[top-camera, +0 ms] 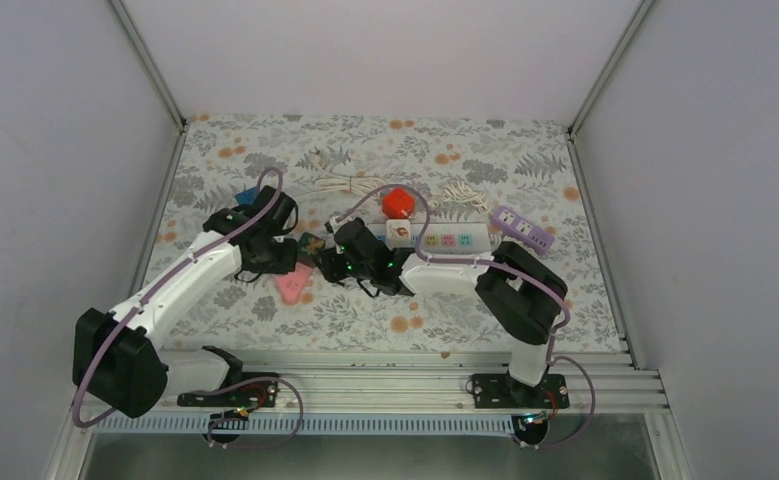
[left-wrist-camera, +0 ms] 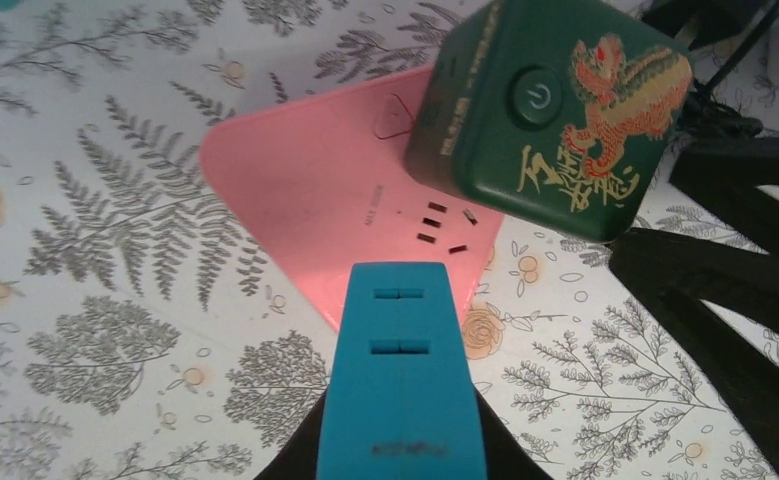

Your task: Insert the plug

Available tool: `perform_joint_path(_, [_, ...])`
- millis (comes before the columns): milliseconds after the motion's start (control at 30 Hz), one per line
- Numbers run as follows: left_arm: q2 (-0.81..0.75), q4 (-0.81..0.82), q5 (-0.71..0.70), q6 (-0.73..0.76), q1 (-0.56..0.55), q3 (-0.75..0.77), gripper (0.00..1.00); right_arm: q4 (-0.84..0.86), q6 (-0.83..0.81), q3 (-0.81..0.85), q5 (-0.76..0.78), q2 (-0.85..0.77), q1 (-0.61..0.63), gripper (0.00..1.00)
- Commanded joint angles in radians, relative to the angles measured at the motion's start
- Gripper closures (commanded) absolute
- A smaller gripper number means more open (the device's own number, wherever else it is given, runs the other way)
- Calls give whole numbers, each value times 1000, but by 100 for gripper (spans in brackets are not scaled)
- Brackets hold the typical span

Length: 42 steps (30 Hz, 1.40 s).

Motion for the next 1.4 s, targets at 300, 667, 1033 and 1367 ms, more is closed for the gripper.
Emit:
perform_joint_path(300, [101, 28, -60, -26, -98, -57, 98, 160, 137, -303, -32, -330, -104, 53])
perform_joint_path(667, [171, 17, -156, -39, -169, -90, 98, 161, 153, -319, -78, -343, -138, 52])
perform_joint_path(1033, [199, 15, -185, -53, -177, -83, 98, 143, 153, -312, -79, -343, -145, 51])
perform_joint_path(1367, [232, 38, -188, -57, -193, -61, 98, 129, 154, -319, -76, -347, -150, 51])
